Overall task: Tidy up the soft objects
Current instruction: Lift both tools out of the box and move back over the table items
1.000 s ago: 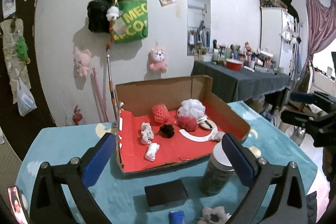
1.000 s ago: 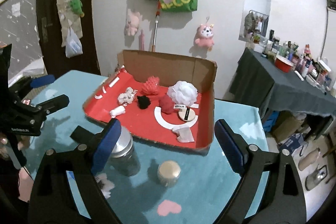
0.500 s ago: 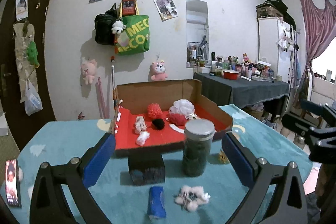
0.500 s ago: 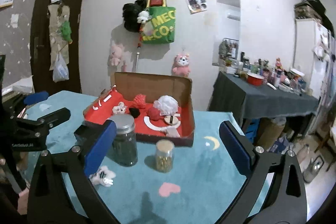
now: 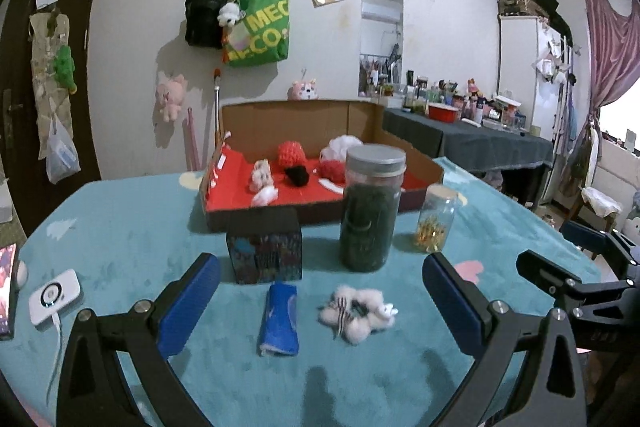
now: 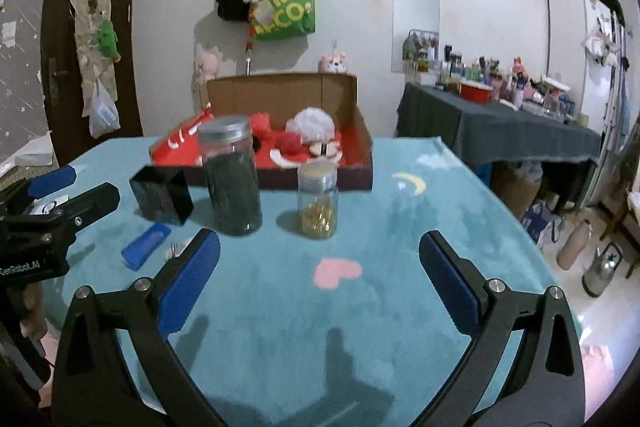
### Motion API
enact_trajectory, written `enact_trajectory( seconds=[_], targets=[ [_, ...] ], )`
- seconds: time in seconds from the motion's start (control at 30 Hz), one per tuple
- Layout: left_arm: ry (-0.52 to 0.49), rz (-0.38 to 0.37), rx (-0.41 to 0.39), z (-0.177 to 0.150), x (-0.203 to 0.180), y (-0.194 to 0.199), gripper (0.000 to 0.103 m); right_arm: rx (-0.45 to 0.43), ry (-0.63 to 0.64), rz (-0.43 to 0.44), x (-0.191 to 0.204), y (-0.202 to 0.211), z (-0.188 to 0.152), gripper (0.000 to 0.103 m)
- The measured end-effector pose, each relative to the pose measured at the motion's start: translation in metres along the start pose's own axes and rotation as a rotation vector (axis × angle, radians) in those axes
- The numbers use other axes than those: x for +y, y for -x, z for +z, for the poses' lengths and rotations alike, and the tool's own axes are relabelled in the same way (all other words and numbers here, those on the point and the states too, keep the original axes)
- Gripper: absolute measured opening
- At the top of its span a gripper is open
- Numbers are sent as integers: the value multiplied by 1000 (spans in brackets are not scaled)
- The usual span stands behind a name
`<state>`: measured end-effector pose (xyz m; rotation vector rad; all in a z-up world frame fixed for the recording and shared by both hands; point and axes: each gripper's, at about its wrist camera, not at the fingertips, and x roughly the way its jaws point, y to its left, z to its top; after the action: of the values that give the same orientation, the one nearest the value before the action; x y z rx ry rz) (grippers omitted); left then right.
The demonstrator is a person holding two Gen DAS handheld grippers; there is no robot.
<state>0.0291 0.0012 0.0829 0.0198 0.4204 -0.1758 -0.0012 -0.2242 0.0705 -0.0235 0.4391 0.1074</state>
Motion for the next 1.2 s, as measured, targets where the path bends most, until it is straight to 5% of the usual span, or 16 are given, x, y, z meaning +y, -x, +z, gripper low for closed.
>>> enact_trajectory(
  seconds=[0.7,1.2],
  targets=[
    [33,21,175,-40,12,-42,103,127,-43,-19,-4,-39,-39,102],
    [25,30,265,-31,36,-57,103,184,-67,15,-6,-60,-38,102]
  ],
)
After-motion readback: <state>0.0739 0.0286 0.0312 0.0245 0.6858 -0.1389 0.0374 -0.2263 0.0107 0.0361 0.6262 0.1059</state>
